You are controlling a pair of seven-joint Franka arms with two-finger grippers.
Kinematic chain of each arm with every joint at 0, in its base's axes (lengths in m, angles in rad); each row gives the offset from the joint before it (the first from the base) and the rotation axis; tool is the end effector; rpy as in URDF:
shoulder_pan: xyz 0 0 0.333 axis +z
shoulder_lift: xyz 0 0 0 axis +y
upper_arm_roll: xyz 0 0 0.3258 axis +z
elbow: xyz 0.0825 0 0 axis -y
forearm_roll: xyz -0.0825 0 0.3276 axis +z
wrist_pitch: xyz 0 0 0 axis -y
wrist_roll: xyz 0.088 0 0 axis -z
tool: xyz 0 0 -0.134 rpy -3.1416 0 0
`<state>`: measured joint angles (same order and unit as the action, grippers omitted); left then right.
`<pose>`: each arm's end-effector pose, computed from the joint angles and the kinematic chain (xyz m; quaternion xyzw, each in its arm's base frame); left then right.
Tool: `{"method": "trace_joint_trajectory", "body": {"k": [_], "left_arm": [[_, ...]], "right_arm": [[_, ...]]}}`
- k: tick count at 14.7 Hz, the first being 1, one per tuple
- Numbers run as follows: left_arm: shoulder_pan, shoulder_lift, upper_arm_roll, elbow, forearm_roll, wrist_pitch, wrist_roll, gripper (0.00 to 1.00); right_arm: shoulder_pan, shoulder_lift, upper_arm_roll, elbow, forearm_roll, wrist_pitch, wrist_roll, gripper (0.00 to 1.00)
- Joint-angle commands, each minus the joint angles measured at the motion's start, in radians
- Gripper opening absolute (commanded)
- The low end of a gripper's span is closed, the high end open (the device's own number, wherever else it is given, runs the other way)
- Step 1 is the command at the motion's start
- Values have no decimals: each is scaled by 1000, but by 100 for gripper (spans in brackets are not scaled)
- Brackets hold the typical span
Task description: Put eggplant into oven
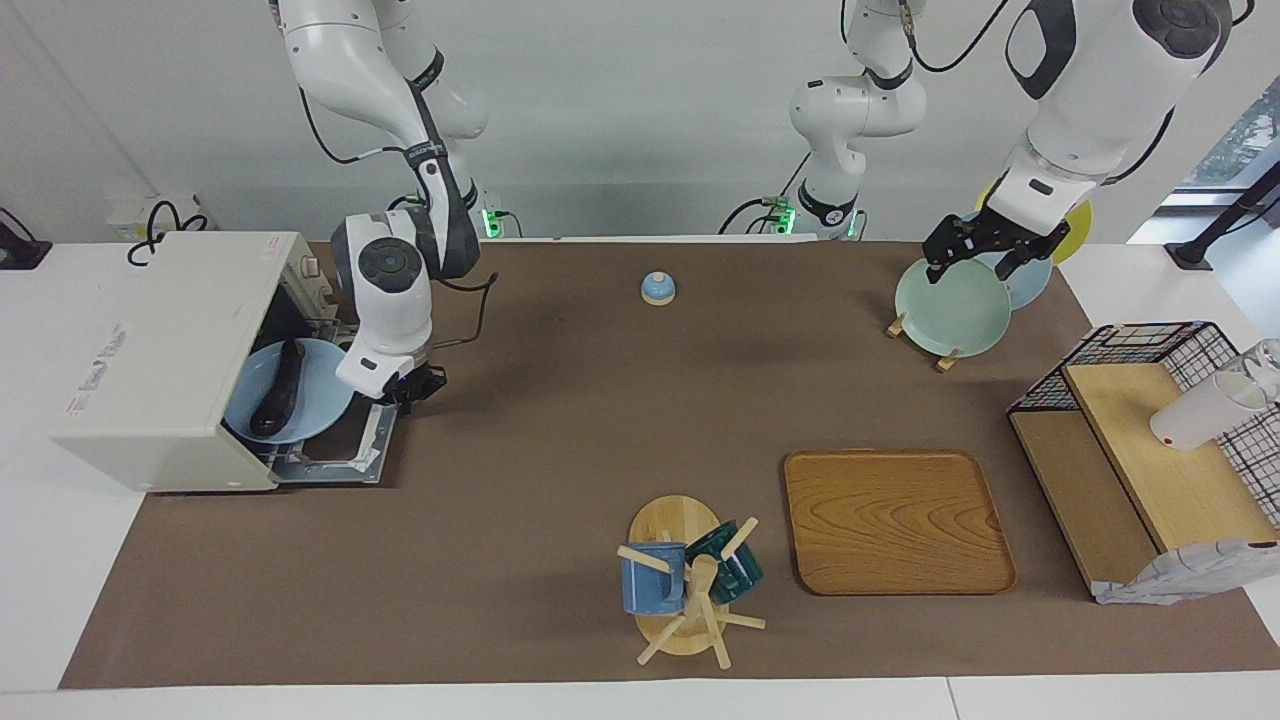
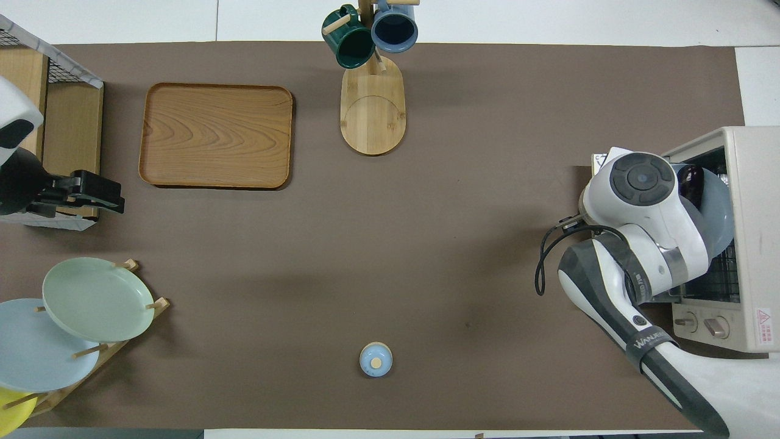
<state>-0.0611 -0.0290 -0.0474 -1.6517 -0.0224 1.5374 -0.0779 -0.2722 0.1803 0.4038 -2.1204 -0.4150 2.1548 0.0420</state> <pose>0.4775 -0.0554 0.5855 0.9989 -0.0151 -0.0434 0.0065 0.5090 0.0377 0.3458 0.9754 0.1678 -0.0489 0.1341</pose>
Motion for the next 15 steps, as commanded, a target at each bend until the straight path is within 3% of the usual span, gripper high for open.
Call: {"method": "trace_joint_trajectory", "body": {"k": [1,4,9,11,12,14,15], "left_arm": [[6,-11,-5,-6,19,-2,6,100],[6,-11,-5,-6,19,-2,6,100],[6,-11,-5,-5,19,-2,6,100],[6,-11,-3,-6,19,-2,6,100],[6,-12,-3,-6,19,-2,6,100],[6,-11,-5,-6,19,-2,6,100],[6,-11,-3,-6,19,-2,6,100]], "right_arm": [[-39,-10,-19,166,-50,-163,-146,0],[-82,-39,-20,221,13,-252,-223,0],[-169,-84,-23,224,81,-312,-312,0],[-176,-94,-22,293,170,-409,-312,0],[-174,-78,-23,392,252,-484,-304,16],[-168,-55,-17,505,288,-565,-303,56],[-168,-64,-14,520,291,-576,-304,84]]}}
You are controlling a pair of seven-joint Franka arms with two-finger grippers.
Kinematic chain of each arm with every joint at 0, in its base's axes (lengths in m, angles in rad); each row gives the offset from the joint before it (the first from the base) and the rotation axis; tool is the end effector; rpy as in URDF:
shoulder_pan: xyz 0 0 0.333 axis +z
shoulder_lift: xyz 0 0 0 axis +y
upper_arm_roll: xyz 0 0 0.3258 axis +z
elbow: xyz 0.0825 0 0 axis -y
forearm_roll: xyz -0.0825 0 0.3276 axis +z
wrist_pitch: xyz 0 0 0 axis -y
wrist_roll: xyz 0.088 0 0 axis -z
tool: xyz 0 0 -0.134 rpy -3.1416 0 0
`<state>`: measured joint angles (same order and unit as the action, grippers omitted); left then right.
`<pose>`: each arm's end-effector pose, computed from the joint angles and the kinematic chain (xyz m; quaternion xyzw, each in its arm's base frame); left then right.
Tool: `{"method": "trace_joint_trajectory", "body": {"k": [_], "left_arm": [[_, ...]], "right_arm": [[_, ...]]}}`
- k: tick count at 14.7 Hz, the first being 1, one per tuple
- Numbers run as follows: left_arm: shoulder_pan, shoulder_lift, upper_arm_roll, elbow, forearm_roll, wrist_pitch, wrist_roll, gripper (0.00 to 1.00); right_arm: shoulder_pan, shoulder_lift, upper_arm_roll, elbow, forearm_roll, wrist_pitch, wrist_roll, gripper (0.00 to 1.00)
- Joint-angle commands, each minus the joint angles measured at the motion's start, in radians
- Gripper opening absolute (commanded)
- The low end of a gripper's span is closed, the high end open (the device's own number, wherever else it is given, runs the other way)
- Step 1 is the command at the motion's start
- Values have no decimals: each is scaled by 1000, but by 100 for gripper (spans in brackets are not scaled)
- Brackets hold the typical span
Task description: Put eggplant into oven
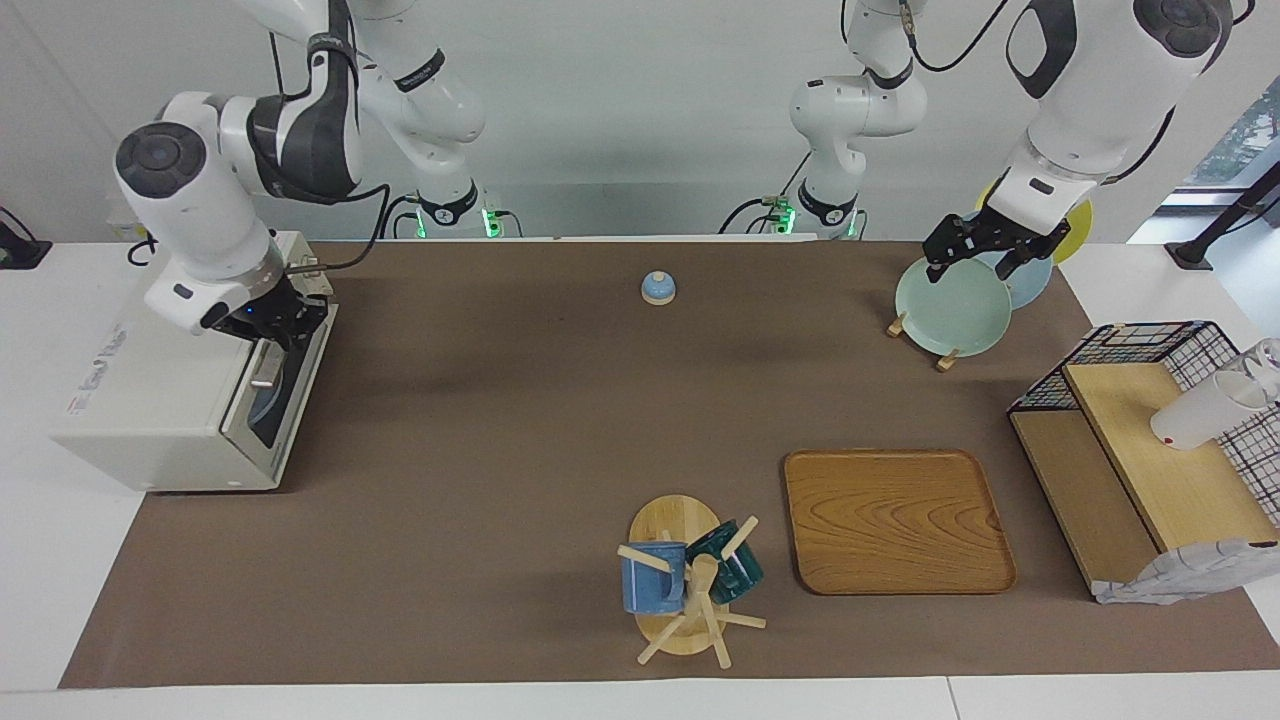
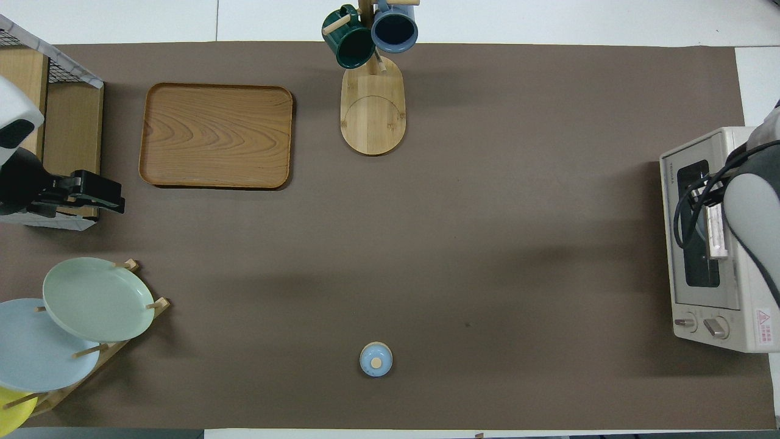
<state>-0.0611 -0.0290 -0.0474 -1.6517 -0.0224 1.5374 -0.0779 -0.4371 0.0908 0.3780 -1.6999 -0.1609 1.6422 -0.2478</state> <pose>0.4775 -0.0554 0.5855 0.9989 -0.0151 -0.0434 0.0065 0.5132 -0.0577 0.5176 0.9899 0.1056 -0.0794 0.0513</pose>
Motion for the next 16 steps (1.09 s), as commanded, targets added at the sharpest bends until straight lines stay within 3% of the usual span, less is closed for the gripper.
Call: {"method": "trace_joint_trajectory", "body": {"k": [1,7,9,13,16], "left_arm": [[6,-11,-3,-6,19,-2,6,100],[6,-11,-3,-6,19,-2,6,100],[6,-12,-3,-6,19,-3,6,100],[6,-12,-3,-6,19,-2,6,100],[6,-11,-5,-6,19,-2,6,100]], "right_arm": [[-2,6,13,103,43,-64,-15,100],[46,-20,13,106,57,-113,79,100],[134,-72,-13,79,63,-117,126,100],[389,-82,-284,77,67,-134,177,100],[444,-100,-341,57,101,-133,182,100]]}}
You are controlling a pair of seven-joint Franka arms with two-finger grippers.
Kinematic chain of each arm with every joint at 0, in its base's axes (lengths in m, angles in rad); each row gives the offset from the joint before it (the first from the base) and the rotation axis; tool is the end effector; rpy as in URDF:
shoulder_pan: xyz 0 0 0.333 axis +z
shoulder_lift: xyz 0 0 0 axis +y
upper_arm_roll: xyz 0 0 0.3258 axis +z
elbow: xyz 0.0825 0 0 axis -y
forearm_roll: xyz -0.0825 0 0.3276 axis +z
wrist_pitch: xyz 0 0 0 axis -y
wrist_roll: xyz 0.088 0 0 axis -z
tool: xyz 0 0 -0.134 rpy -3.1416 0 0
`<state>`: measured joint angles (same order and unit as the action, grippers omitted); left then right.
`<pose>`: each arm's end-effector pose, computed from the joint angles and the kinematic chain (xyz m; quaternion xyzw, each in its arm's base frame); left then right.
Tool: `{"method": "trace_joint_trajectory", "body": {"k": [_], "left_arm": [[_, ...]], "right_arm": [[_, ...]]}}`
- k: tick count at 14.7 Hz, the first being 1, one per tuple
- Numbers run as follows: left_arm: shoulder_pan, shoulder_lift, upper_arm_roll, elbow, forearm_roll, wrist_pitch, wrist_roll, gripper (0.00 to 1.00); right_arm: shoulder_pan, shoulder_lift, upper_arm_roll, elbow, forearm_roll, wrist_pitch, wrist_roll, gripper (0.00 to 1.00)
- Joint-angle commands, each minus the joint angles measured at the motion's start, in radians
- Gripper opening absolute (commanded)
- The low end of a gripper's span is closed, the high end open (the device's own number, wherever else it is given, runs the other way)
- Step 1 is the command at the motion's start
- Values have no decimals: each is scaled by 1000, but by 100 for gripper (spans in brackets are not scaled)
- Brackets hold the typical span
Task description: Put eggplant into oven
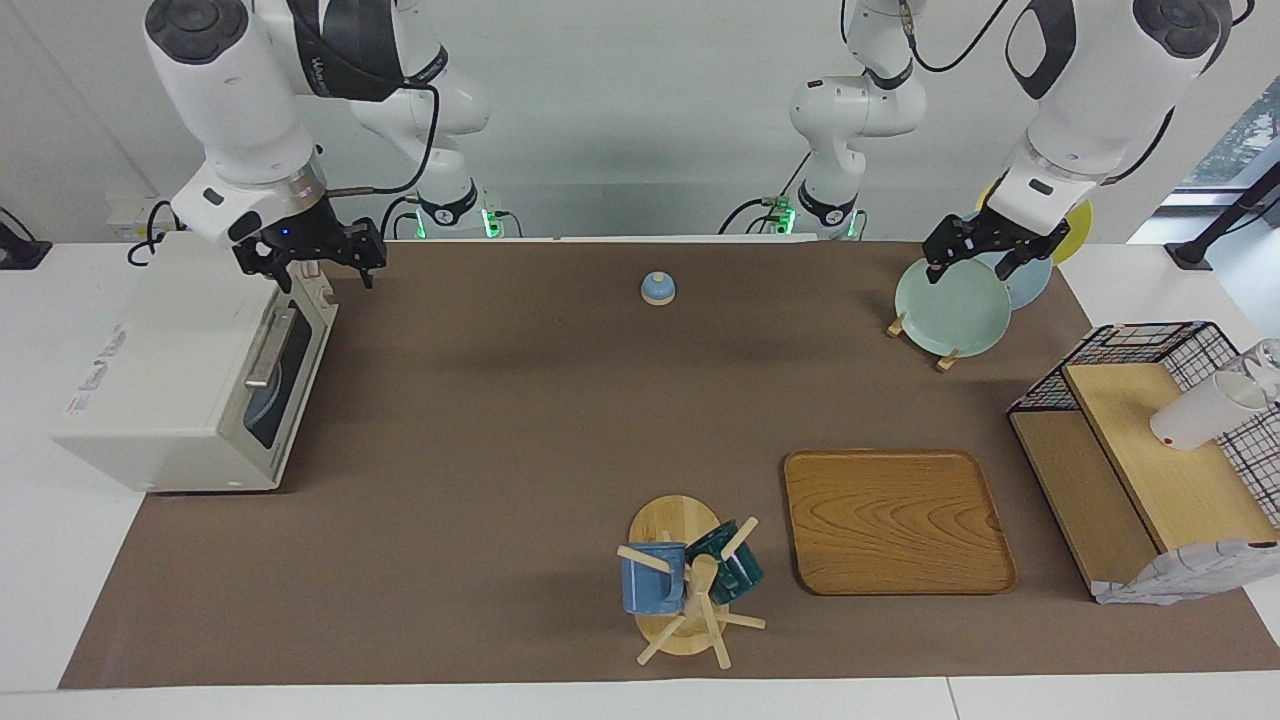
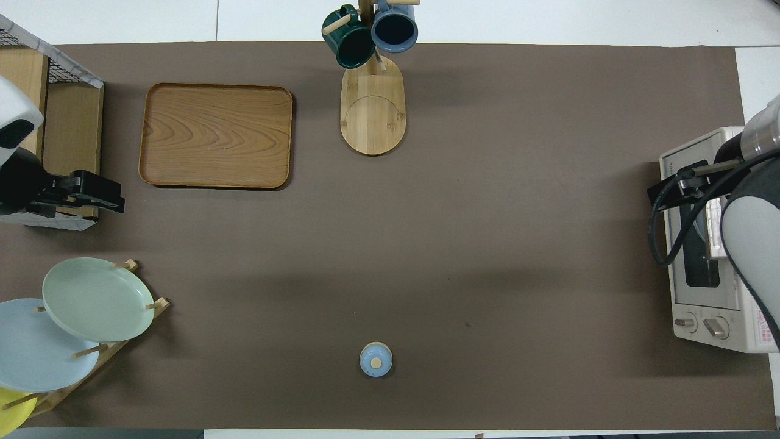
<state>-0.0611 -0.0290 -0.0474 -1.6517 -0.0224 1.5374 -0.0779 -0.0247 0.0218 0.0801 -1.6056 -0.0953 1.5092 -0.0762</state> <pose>0.4775 -0.0554 0.5855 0.9989 -0.0151 -0.0434 0.0065 0.4929 0.0136 0.5780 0.9950 0.0655 -0.0594 0.0461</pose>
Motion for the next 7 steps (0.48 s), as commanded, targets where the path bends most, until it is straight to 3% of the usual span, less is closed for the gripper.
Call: {"method": "trace_joint_trajectory", "body": {"k": [1,7], "left_arm": [[6,-11,-3,-6,19,-2,6,100],[6,-12,-3,-6,19,-2,6,100]], "right_arm": [[57,-48,-68,-59,37,0,12,100],[97,-51,-117,-66,28,45,9,100]]}}
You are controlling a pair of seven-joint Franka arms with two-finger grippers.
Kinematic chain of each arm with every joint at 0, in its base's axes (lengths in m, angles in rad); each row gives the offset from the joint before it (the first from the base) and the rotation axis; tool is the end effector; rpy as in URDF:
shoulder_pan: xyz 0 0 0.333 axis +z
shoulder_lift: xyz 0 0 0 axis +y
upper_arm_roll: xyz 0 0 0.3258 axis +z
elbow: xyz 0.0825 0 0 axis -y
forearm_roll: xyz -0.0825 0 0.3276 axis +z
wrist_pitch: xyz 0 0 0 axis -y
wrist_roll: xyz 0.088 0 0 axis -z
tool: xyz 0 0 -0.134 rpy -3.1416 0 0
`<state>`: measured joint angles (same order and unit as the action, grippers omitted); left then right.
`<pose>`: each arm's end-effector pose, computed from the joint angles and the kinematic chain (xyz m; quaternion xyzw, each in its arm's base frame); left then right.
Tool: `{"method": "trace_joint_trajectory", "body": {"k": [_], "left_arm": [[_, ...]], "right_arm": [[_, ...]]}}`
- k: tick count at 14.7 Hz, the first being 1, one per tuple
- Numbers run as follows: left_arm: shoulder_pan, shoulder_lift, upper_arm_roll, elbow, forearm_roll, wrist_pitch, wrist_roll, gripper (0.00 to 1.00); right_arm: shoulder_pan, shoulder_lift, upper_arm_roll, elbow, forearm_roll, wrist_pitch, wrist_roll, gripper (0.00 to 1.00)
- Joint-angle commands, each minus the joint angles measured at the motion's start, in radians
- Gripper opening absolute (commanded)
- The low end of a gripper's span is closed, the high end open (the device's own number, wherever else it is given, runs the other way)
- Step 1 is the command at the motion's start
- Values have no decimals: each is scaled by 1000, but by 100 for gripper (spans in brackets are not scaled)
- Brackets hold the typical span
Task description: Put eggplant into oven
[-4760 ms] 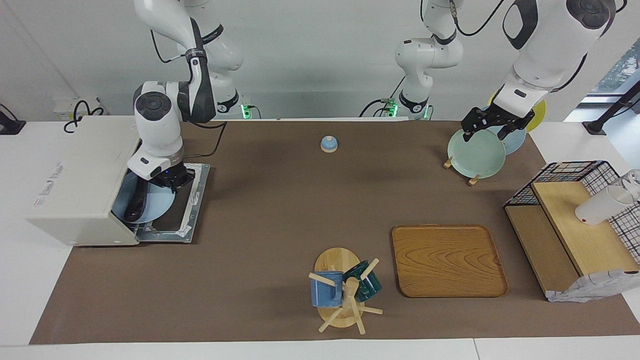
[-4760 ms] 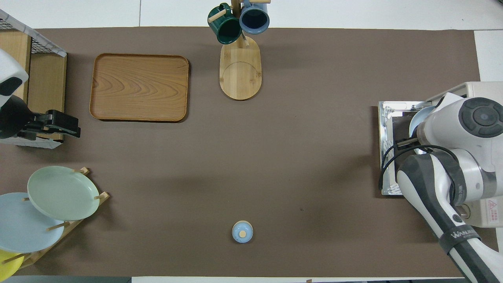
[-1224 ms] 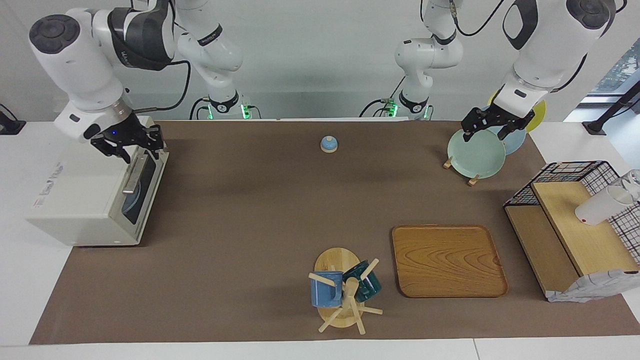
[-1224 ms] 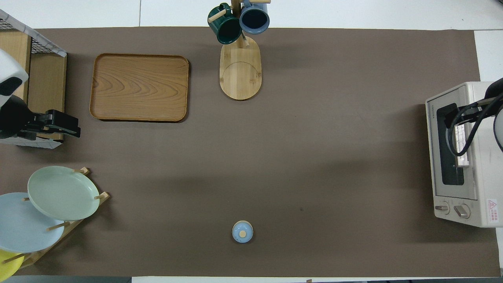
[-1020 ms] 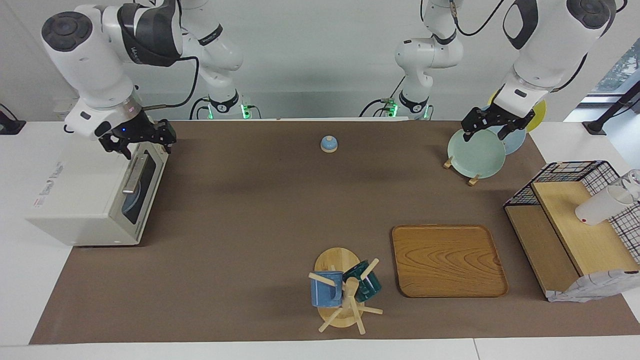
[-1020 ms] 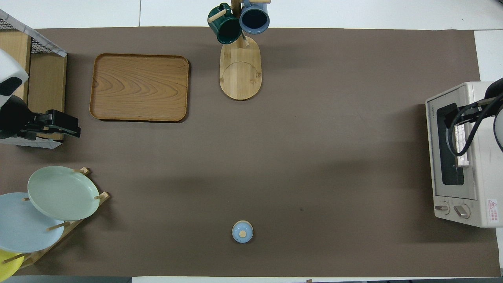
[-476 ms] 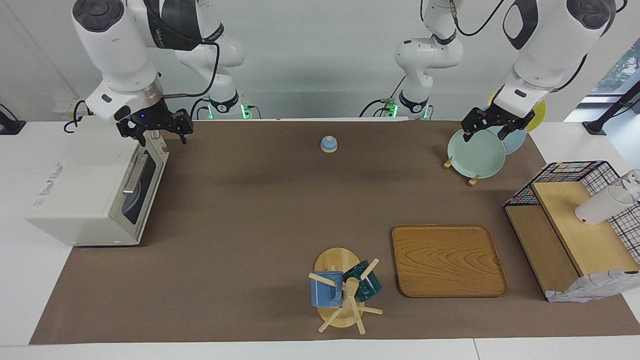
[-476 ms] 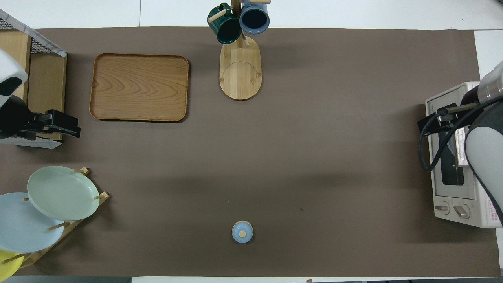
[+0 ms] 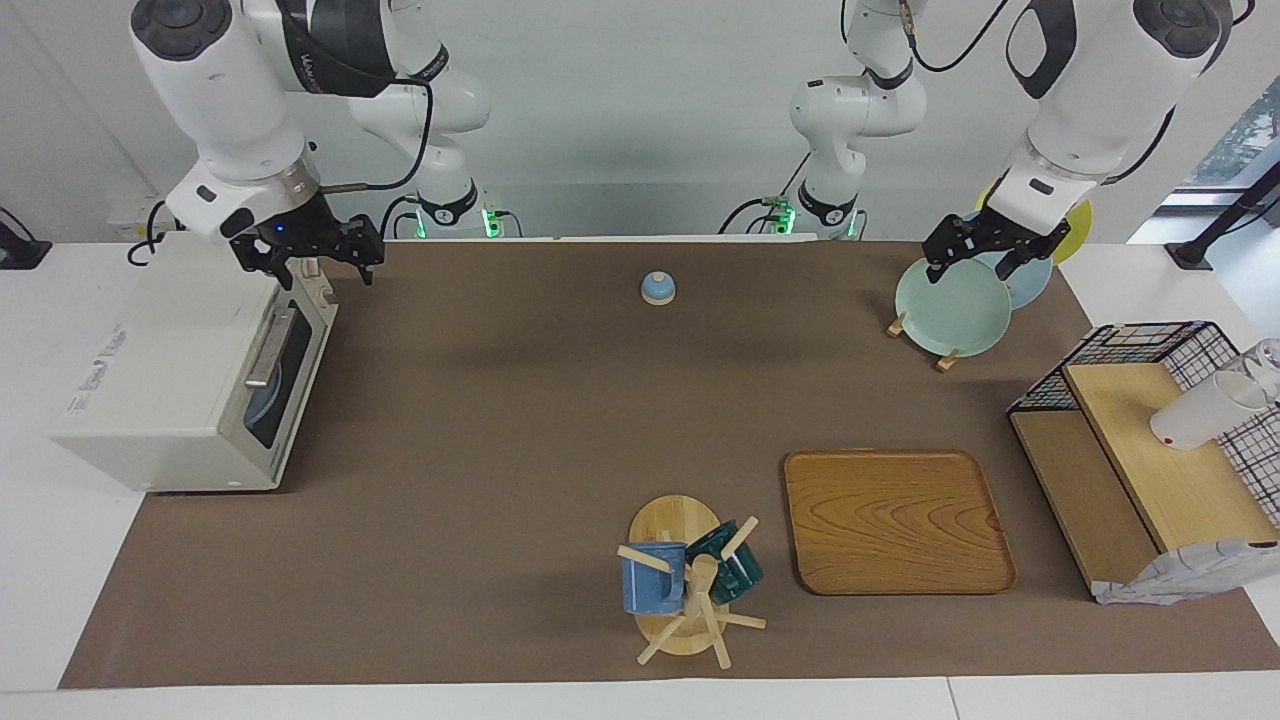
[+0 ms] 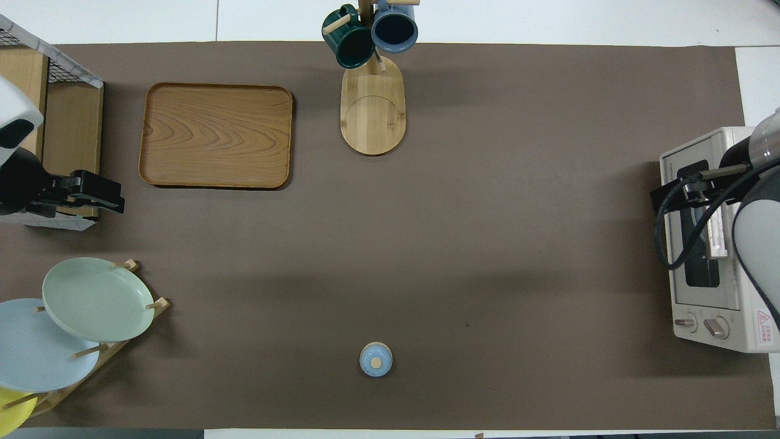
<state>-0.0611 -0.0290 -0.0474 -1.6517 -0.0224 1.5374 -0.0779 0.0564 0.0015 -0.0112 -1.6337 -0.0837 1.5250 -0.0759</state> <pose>0.4775 -0.0554 0.5855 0.9989 -0.0151 -0.0434 0.0065 0.4880 0.0105 0.5775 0.9958 0.0608 -0.0557 0.0410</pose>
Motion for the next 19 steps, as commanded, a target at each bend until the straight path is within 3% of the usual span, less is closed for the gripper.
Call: {"method": "trace_joint_trajectory", "body": {"k": [1,4,14,19], "left_arm": [[6,-11,-3,-6,19,-2,6,100],[6,-11,-5,-6,19,-2,6,100],[6,-11,-3,-6,19,-2,6,100],[6,-11,-3,-6,19,-3,6,100]], "right_arm": [[16,-55,-26,-58,21,29,10,100],[8,-66,-27,-84,21,38,8,100],[-21,-51,-30,-38,28,23,19,100],[-53,-48,-32,-26,96,10,31,100]]}}
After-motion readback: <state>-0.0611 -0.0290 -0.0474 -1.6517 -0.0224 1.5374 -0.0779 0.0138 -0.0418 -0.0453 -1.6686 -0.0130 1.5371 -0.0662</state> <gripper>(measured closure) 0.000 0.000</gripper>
